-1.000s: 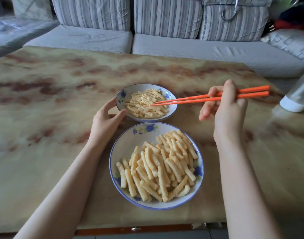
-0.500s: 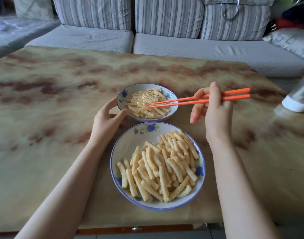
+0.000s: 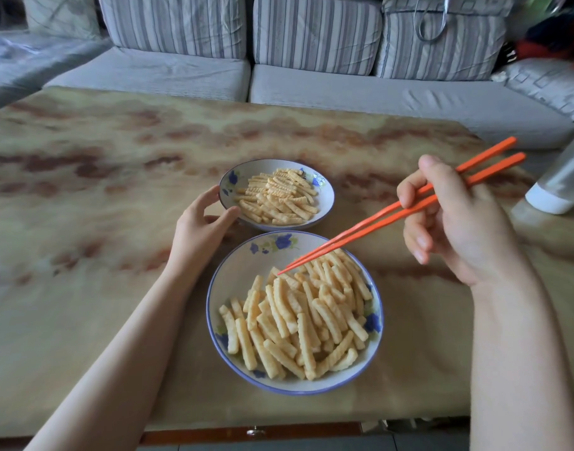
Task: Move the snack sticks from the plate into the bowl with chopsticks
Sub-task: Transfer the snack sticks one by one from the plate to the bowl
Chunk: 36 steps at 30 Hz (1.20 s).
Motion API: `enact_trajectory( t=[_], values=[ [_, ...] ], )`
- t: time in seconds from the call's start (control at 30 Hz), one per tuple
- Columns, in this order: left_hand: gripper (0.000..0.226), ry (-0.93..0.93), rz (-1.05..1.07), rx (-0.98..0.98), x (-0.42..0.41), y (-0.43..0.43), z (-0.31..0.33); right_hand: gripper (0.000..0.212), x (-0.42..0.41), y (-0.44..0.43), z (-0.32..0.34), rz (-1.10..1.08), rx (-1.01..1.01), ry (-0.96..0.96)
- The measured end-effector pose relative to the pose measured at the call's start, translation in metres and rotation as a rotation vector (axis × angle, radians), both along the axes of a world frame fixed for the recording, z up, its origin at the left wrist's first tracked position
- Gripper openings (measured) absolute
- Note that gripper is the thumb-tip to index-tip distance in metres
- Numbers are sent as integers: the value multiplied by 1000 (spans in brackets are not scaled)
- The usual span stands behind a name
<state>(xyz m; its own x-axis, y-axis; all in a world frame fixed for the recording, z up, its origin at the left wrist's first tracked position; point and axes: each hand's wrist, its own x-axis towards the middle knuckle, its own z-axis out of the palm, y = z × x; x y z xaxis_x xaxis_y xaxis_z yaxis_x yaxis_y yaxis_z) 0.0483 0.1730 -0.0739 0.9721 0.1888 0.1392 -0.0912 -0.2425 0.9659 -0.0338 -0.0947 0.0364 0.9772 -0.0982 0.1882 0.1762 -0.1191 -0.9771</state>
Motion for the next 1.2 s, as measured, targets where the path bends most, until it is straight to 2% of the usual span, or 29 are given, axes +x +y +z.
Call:
enact_trajectory(
  t=[0.27, 0.5, 0.57, 0.63, 0.77, 0.97, 1.2],
  values=[
    [46, 11, 0, 3, 1, 0, 0, 49, 6, 10, -4, -5, -26, -3],
    [46, 4, -6, 3, 1, 0, -1, 64, 11, 11, -2, -146, 214, -108],
    [47, 2, -6, 4, 1, 0, -1, 63, 13, 14, -2, -216, 278, -150],
    [48, 2, -8, 0, 1, 0, 0, 53, 17, 19, -5, -283, 318, -181],
    [47, -1, -8, -3, 0, 0, 0, 46, 30, 34, -23, -357, 237, -184],
    [46, 3, -10, -10, 0, 0, 1, 48, 43, 58, -42, -280, 147, -174],
    [47, -6, -12, -6, -2, -1, 3, 47, 47, 58, -48, -214, 133, -182]
  ],
)
